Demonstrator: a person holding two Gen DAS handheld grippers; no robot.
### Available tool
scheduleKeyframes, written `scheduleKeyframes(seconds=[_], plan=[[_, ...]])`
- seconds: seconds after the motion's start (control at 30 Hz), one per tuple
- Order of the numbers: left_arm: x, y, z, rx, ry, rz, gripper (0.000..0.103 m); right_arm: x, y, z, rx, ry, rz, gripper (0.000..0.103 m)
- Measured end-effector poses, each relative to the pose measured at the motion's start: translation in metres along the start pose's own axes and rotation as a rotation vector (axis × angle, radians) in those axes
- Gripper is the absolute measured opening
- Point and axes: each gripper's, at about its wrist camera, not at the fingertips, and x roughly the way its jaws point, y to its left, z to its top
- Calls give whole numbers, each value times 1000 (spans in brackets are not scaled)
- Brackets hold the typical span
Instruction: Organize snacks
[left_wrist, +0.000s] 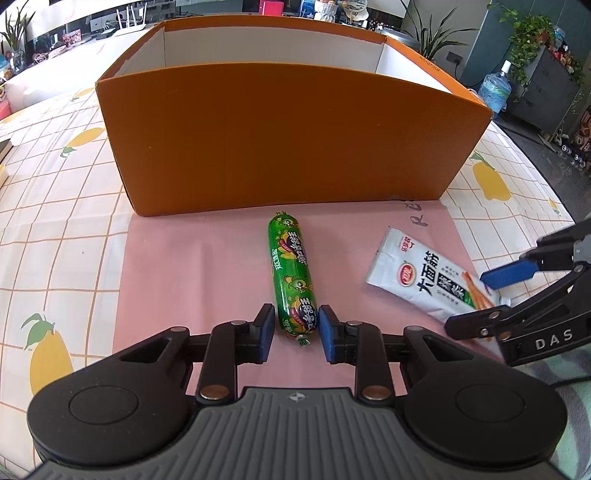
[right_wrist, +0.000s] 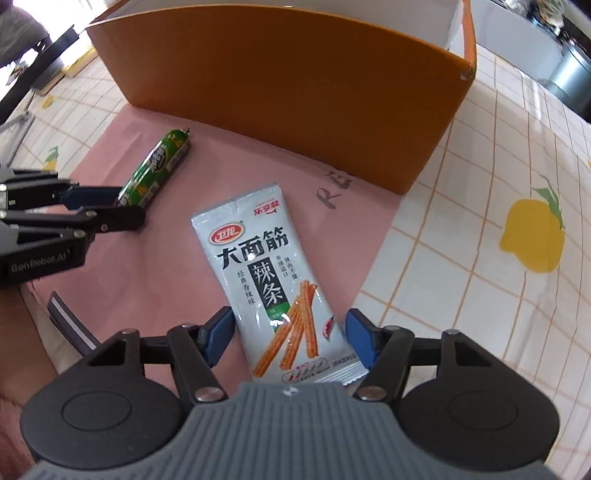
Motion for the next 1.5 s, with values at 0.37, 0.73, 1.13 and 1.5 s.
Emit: scheduleKeyframes(seconds=[0.37,0.73,1.13,1.5], plan=[[-2,3,-2,12,-6,-26,32,-8,35,-36,265,-212,31,65],[0,15,2,-64,-36,-72,43,-8,60,-32,101,-342,-143,75],[11,2,9,-1,-94,-7,37,5,47,-23,201,-312,-127,63],[10,2,5,18,-123,3,25,8,60,-23,139,-331,-160,47]])
